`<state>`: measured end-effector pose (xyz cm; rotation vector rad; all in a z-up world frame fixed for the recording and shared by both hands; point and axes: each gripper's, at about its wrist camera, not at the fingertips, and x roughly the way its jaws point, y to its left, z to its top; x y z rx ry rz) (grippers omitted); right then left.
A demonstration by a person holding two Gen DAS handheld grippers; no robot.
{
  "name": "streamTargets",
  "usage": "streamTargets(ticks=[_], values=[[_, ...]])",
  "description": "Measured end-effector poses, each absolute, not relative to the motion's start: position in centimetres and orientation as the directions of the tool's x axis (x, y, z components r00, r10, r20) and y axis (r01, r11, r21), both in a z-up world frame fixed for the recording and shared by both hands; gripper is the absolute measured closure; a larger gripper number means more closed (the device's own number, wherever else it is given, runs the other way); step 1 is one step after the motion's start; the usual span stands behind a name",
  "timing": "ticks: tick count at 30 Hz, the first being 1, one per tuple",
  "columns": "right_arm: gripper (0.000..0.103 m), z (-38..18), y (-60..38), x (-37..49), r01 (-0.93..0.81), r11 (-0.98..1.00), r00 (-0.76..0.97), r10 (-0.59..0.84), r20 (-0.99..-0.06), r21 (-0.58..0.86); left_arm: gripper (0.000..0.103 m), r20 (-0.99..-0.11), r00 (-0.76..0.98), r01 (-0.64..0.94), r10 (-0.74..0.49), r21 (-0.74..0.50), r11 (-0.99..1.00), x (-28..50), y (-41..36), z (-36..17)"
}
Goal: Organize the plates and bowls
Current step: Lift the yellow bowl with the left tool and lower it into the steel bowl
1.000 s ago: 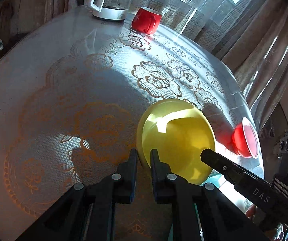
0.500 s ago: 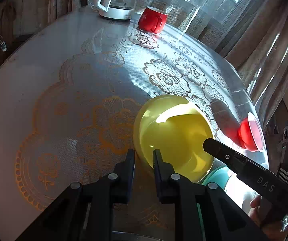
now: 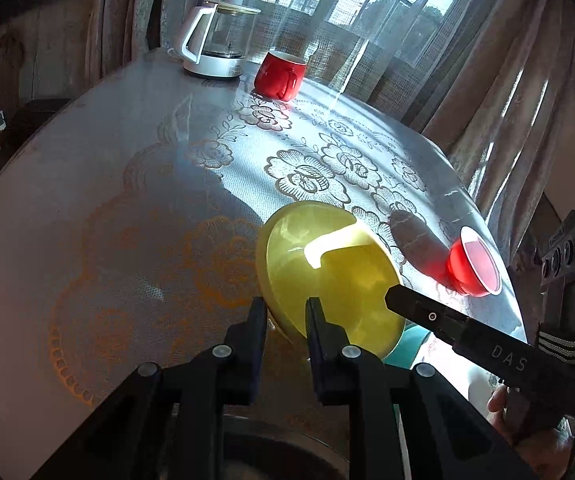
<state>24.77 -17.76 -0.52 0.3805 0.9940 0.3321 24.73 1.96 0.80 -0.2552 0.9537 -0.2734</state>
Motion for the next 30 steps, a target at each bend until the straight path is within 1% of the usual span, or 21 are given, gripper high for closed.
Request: streamTargets(ticks=[8, 13, 22, 30], values=[[0.084, 1.3, -18.3, 21.5, -0.114, 0.84, 0.542, 0.5, -0.675, 0.531, 0.084, -0.73, 0.596, 0.151, -0.335, -0.308, 0.939, 21.0, 2.4, 2.8], [0.084, 2.0, -18.1, 19.2, -0.135, 0.816, 0.553, 0.533, -0.641, 0.562, 0.084, -0.711, 0.612, 0.162, -0.346, -0.316, 0.935, 18.5, 3.4, 3.6], [0.084, 2.4, -16.8, 15.3, -0.176, 0.792, 0.544, 0.573, -0.613, 0.585, 0.084, -0.692, 0.627, 0.146, -0.358, -0.346, 0.927, 14.4, 5.4, 3.4], [0.084, 2.0, -14.7, 12.5, -0.224, 0.774, 0.512, 0.61, -0.604, 0.592, 0.084, -0.681, 0.637, 0.097, -0.362, -0.394, 0.914, 10.9, 8.1, 2.4]])
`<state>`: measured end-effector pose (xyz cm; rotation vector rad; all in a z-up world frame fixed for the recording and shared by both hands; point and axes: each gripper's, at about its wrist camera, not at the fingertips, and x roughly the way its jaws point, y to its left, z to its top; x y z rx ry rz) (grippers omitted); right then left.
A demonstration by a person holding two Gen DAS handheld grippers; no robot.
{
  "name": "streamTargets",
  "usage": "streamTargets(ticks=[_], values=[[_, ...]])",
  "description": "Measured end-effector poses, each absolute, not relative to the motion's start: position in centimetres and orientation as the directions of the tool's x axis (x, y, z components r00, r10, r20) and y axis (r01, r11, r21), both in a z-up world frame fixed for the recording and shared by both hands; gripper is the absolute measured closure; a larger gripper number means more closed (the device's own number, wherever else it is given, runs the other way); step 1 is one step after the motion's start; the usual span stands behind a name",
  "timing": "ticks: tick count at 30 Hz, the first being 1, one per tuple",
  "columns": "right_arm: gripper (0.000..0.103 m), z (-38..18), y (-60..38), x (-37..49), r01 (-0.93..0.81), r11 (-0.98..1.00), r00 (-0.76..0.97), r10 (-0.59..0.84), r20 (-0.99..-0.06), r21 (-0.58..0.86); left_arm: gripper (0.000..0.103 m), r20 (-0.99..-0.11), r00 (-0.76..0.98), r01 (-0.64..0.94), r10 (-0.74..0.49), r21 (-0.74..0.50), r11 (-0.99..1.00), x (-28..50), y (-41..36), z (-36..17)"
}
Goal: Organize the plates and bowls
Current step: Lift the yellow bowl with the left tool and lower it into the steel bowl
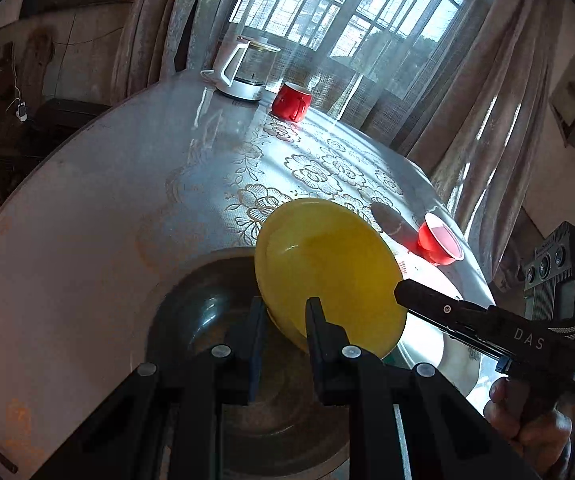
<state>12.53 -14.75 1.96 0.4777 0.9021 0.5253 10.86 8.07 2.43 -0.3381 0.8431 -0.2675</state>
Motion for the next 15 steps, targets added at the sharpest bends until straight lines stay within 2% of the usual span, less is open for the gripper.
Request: streamTargets(ticks=[15], values=[[0.084, -0.2, -11.8, 9.9, -0.272, 0.787, 0.454, 0.612, -0.648, 0.554, 0.084, -0.708, 0.63, 0.046, -0.319, -0.376, 0.926, 7.3, 10.4, 0.5]])
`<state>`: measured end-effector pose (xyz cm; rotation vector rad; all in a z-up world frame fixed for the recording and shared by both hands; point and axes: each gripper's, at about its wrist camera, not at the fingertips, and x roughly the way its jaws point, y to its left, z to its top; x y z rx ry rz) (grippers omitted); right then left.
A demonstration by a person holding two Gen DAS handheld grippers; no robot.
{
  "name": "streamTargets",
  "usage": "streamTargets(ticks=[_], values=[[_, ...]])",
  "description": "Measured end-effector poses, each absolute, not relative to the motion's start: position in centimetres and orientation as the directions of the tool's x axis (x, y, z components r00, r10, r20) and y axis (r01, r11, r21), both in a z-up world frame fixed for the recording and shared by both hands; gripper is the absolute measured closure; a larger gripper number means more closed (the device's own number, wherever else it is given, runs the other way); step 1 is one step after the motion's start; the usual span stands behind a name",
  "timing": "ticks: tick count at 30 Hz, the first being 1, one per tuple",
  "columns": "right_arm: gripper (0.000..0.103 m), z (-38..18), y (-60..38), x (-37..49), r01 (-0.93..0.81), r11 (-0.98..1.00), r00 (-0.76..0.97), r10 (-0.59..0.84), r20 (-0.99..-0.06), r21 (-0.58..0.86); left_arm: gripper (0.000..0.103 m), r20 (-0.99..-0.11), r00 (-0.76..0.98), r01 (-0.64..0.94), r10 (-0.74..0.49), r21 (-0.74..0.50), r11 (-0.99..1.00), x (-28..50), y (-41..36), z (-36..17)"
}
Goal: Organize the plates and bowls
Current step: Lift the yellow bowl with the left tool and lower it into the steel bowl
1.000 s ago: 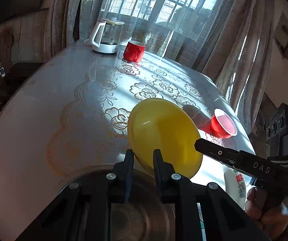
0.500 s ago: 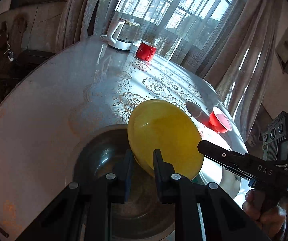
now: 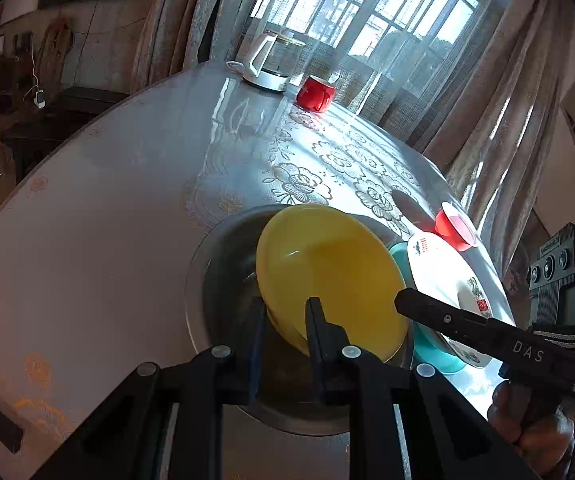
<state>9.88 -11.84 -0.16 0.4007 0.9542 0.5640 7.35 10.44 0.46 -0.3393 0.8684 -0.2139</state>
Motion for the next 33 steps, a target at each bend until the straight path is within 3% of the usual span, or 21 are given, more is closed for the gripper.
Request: streamTargets(ticks=[15, 33], values=[[0.084, -1.0, -10.2, 9.0, -0.306, 0.85, 0.466, 0.527, -0.71, 0.43, 0.084, -0.747, 0.606, 0.049, -0.274, -0.308, 0.95, 7.6, 10.0, -1.1], [0.083, -0.6, -8.8, 8.5, -0.352, 0.875, 0.465, 0.472, -0.749, 0.332, 0.084, -0.75, 0.593, 0.071, -0.294, -0.315, 0.947, 7.3, 9.9, -1.1]])
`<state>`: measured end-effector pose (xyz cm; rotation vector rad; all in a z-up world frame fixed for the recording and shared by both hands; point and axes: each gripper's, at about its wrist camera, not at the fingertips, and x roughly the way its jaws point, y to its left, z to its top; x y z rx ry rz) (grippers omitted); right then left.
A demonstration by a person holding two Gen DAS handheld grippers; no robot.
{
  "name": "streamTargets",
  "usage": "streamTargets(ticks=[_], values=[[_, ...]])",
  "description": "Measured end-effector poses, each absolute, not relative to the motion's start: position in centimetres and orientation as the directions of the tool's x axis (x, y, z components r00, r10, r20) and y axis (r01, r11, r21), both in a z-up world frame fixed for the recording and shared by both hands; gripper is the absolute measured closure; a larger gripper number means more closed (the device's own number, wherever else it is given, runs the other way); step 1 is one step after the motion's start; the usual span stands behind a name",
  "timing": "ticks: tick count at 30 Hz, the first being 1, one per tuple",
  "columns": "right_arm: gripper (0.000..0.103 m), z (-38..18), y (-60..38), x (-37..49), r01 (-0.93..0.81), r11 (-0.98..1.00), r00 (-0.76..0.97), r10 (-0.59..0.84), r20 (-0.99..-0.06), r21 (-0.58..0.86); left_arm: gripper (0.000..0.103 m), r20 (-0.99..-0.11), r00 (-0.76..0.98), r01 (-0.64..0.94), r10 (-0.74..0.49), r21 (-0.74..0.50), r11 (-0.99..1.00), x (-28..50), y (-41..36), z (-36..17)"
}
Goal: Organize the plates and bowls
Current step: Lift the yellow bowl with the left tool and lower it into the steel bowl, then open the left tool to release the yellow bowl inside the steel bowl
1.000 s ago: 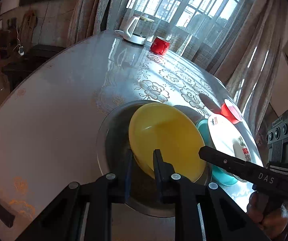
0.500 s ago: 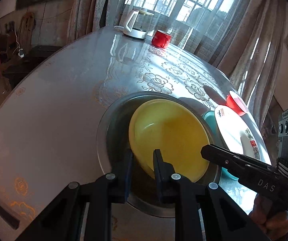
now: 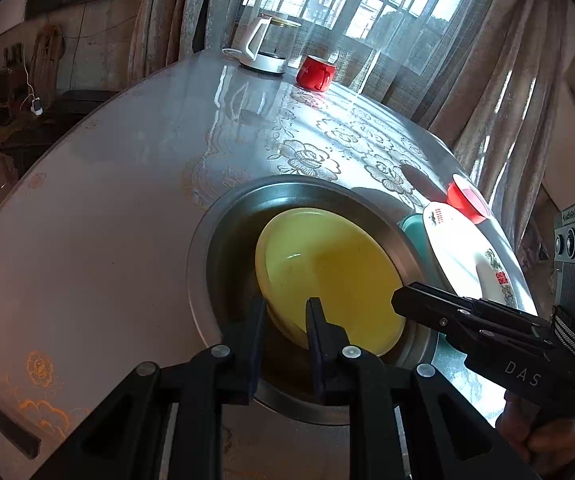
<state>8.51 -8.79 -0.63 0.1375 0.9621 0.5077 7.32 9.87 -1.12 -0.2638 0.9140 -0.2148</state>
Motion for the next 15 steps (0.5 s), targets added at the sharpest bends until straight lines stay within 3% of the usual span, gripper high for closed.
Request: streamTargets(ticks=[15], values=[[0.076, -0.3, -7.2, 8.3, -0.397, 0.87, 0.451, 0.464, -0.762, 0.294, 0.084, -0.726, 0.638, 0.052, -0.257, -0.293, 0.955, 6.0, 11.0, -0.2]])
